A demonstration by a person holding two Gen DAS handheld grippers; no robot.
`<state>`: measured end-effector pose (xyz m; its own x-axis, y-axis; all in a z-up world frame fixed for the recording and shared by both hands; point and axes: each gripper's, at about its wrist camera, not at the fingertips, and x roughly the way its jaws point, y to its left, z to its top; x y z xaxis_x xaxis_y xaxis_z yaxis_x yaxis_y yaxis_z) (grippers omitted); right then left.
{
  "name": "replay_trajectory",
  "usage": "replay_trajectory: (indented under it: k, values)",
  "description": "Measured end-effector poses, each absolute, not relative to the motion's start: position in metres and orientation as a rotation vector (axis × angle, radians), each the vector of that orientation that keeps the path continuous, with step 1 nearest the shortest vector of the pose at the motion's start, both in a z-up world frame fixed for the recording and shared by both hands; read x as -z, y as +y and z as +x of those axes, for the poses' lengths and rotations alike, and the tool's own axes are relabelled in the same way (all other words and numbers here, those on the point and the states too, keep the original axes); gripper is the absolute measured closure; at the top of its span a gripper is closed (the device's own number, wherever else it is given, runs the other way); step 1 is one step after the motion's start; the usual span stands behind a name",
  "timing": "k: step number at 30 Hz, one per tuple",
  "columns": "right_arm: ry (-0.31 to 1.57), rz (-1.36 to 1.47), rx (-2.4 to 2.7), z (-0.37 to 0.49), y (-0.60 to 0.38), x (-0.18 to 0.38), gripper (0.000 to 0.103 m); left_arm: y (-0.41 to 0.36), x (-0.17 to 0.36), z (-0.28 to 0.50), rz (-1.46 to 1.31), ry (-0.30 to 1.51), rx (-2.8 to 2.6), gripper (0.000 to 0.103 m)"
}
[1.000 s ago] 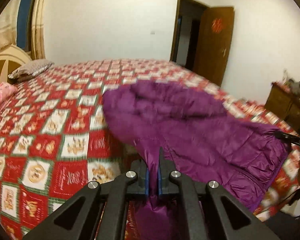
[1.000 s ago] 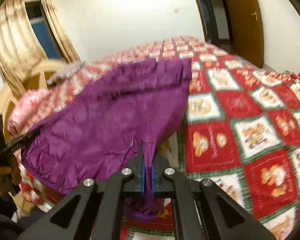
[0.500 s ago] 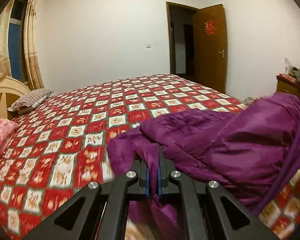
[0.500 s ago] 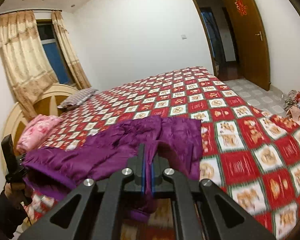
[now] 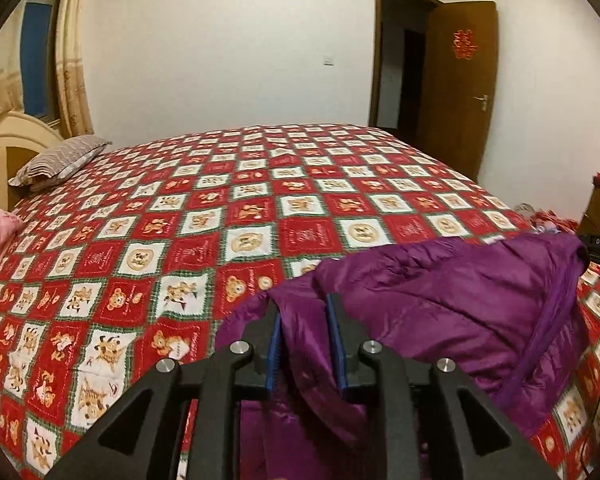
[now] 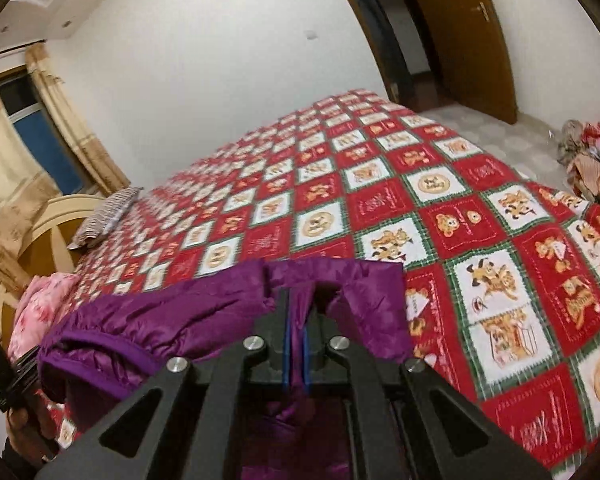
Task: Fold large clothes
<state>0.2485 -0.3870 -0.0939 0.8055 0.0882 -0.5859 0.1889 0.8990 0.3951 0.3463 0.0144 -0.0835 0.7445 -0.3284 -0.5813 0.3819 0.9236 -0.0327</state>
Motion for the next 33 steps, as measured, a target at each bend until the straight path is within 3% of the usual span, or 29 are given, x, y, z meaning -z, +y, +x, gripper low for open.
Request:
replay_trajectory:
  k: [3, 5, 8, 10, 11, 18, 24, 33]
  values:
    - [0.62, 0.473, 0.078, 0.264, -0.394, 0.097, 0.065, 0.018, 0.095, 0.358, 0.024, 0.68, 0.401, 0.075]
    - [0.626, 0.458, 0.087, 0.269, -0.393, 0.098, 0.065, 0.019, 0.1, 0.359, -0.027, 0.709, 0.428, 0.069]
    - [0.623, 0.457, 0.073, 0.272, -0.389, 0.104, 0.047, 0.019, 0.094, 0.352, -0.073, 0.674, 0.455, 0.045]
    - [0.612, 0.448, 0.06, 0.273, -0.385, 0.105, 0.045, 0.022, 0.083, 0.346, -0.084, 0.61, 0.417, 0.02]
    - [0.603, 0.443, 0.066, 0.272, -0.384, 0.104, 0.045, 0.024, 0.077, 0.344, -0.079, 0.575, 0.377, 0.017]
    - [0.533, 0.378, 0.075, 0.268, -0.362, 0.082, 0.041, 0.011, 0.085, 0.354, 0.052, 0.557, 0.158, 0.015]
    - [0.662, 0.258, 0.006, 0.307, -0.306, 0.093, 0.041, -0.03, 0.102, 0.379, 0.183, 0.559, 0.085, 0.014]
    - [0.768, 0.289, 0.053, 0.34, -0.306, 0.149, 0.045, -0.002, 0.183, 0.42, 0.144, 0.778, -0.082, 0.014]
